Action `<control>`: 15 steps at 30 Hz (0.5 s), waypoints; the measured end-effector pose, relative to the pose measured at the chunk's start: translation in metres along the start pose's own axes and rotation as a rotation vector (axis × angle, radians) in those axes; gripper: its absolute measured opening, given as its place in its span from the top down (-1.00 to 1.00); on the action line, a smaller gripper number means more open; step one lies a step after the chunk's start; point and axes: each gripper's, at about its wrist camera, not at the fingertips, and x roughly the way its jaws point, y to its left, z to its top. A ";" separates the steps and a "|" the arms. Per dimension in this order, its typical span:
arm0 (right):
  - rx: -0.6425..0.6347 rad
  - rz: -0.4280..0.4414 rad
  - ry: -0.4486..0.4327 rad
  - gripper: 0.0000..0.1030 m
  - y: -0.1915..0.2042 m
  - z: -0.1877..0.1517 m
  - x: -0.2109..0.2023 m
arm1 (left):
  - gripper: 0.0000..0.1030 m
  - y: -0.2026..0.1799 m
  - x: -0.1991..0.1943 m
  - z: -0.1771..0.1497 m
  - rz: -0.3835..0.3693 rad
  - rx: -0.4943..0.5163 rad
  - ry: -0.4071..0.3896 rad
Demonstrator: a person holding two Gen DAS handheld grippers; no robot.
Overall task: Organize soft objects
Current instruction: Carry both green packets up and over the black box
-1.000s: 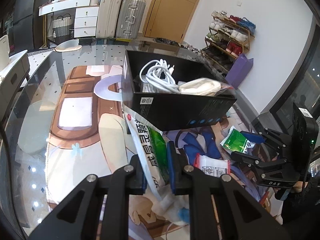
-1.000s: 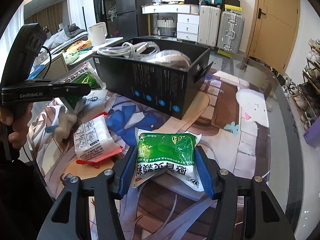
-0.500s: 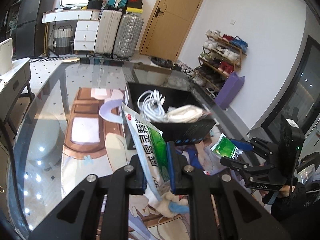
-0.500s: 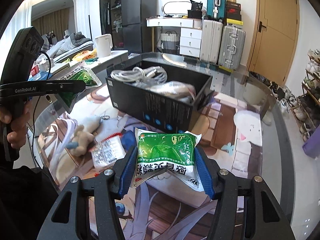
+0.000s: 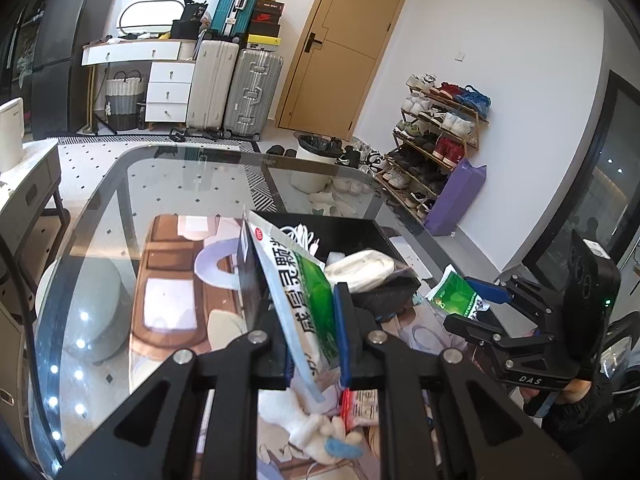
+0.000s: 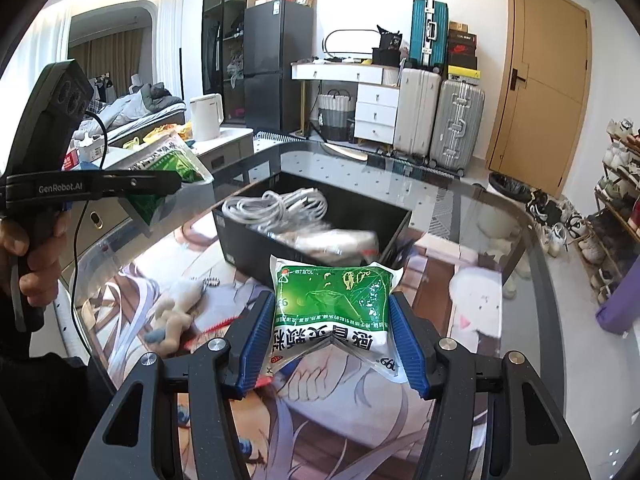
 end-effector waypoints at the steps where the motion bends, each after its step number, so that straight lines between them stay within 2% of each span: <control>1: 0.000 -0.002 -0.005 -0.13 -0.001 0.003 -0.001 | 0.73 0.000 0.002 0.001 -0.001 0.002 0.000; 15: -0.019 -0.023 -0.017 -0.13 -0.011 0.025 0.011 | 0.73 -0.012 0.033 0.025 0.006 0.053 0.007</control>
